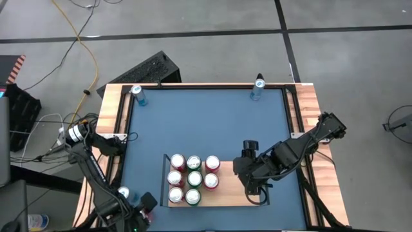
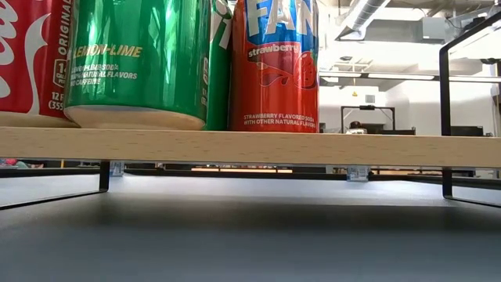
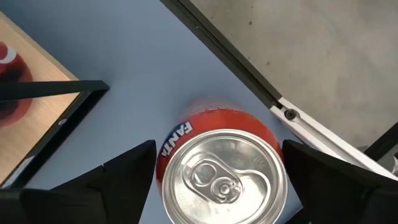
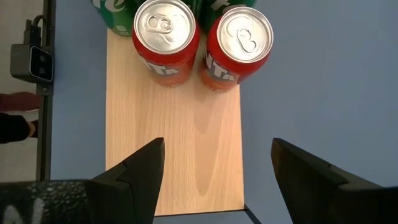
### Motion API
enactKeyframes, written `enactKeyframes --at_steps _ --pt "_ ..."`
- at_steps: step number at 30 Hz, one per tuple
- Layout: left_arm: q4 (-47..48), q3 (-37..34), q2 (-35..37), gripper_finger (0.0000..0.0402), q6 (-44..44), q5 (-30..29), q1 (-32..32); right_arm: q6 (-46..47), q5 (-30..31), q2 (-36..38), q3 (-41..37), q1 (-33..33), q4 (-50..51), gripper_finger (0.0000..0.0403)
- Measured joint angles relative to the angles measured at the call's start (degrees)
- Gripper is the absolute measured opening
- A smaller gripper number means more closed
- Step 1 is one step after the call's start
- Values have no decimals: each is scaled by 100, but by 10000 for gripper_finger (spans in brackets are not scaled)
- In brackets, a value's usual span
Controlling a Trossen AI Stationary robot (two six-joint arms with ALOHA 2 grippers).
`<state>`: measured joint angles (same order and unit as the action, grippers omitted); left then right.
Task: Place canned beverage on shelf
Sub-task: Put the orange soda can on the shelf aligned with the other orange soda can
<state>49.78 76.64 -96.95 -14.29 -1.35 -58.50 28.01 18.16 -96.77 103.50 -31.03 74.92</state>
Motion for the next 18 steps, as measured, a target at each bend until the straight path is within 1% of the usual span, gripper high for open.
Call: enactKeyframes --at_steps 8,14,18 --pt "5 0 2 281 -132 0 0 1 21 0 2 0 0 276" --pt "37 13 -33 278 -145 12 8 2 28 0 2 -6 2 276" --pt "35 12 1 278 -681 26 104 2 24 0 2 -9 0 276"
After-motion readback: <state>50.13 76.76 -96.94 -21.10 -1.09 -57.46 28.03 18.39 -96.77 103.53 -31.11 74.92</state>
